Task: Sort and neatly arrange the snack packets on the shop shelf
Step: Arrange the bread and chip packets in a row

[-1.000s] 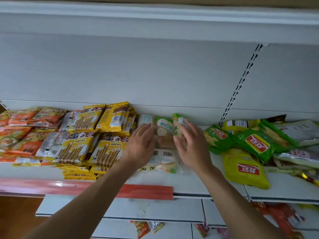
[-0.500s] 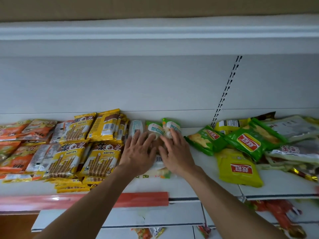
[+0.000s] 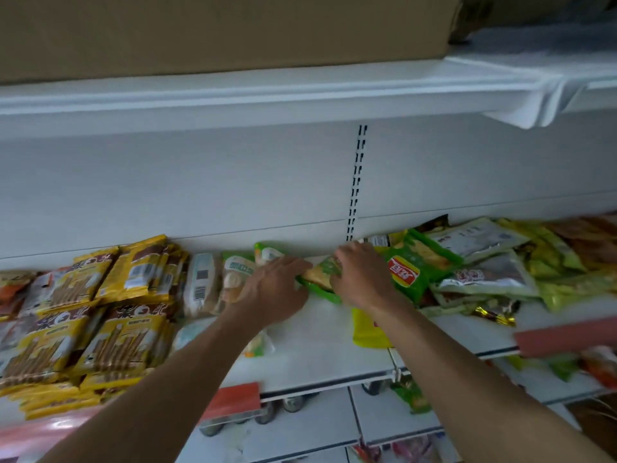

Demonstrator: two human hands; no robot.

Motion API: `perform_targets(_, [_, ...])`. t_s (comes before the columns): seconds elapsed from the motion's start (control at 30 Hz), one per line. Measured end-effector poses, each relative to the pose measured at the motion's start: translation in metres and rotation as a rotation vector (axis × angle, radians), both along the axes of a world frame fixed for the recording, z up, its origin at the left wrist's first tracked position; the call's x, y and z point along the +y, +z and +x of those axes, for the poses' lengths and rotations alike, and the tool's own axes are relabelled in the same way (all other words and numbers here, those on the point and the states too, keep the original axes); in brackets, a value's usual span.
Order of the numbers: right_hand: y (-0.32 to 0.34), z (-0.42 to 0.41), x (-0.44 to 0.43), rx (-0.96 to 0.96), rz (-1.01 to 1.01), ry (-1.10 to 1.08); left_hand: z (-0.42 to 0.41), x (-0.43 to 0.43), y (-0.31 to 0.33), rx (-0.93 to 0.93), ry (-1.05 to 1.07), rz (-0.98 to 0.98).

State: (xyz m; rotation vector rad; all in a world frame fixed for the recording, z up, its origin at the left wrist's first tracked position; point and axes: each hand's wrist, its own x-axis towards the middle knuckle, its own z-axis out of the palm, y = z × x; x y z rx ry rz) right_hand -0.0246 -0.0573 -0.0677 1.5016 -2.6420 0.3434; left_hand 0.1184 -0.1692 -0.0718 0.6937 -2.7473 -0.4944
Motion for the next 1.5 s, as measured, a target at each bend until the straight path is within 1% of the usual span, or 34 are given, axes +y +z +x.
perform_targets(0.07, [-0.008,-0.016,0.023,0.092,-0.024,-0.030,-0.022,0.015,-0.010,-0.006,-0.082,0.010])
perform_targets(0.13, [-0.016,-0.032,0.042,0.059,0.013,-0.075,-0.042,0.025,-0.023,-0.054,-0.135,-0.039])
perform_targets(0.2, [-0.028,-0.045,0.057,0.023,0.065,-0.097,-0.054,0.032,-0.039,-0.145,-0.132,-0.060])
perform_targets(0.27, [-0.045,-0.051,0.068,0.010,0.094,-0.091,-0.058,0.039,-0.053,-0.158,-0.070,-0.068])
perform_targets(0.3, [-0.054,-0.052,0.071,0.002,0.071,-0.086,-0.059,0.044,-0.057,-0.109,-0.030,-0.096])
perform_targets(0.4, [-0.069,-0.051,0.074,-0.010,-0.093,-0.094,-0.065,0.058,-0.067,0.072,0.058,-0.204])
perform_targets(0.43, [-0.070,-0.052,0.073,-0.012,-0.138,-0.097,-0.067,0.060,-0.070,0.066,0.080,-0.207])
perform_targets(0.53, [-0.074,-0.051,0.074,-0.002,-0.236,-0.103,-0.068,0.060,-0.076,-0.042,0.130,-0.238])
perform_targets(0.63, [-0.077,-0.050,0.076,-0.004,-0.316,-0.105,-0.069,0.051,-0.074,-0.145,0.136,-0.260])
perform_targets(0.83, [-0.077,-0.045,0.082,-0.049,-0.332,-0.103,-0.075,0.043,-0.065,-0.227,0.116,-0.290])
perform_targets(0.9, [-0.077,-0.044,0.083,-0.057,-0.345,-0.099,-0.077,0.038,-0.062,-0.199,0.099,-0.289])
perform_targets(0.97, [-0.077,-0.043,0.083,-0.054,-0.367,-0.098,-0.079,0.034,-0.065,-0.172,0.043,-0.270])
perform_targets(1.03, [-0.078,-0.043,0.082,-0.048,-0.391,-0.097,-0.082,0.031,-0.075,-0.167,-0.002,-0.202])
perform_targets(1.1, [-0.079,-0.042,0.082,-0.051,-0.407,-0.095,-0.085,0.029,-0.084,-0.159,0.005,-0.135])
perform_targets(1.3, [-0.077,-0.040,0.085,-0.111,-0.432,-0.097,-0.088,0.026,-0.086,-0.187,0.005,-0.086])
perform_targets(1.47, [-0.075,-0.037,0.089,-0.217,-0.616,-0.095,-0.090,0.017,-0.070,-0.244,-0.008,0.134])
perform_targets(1.5, [-0.074,-0.038,0.090,-0.219,-0.626,-0.088,-0.091,0.015,-0.066,-0.253,-0.009,0.170])
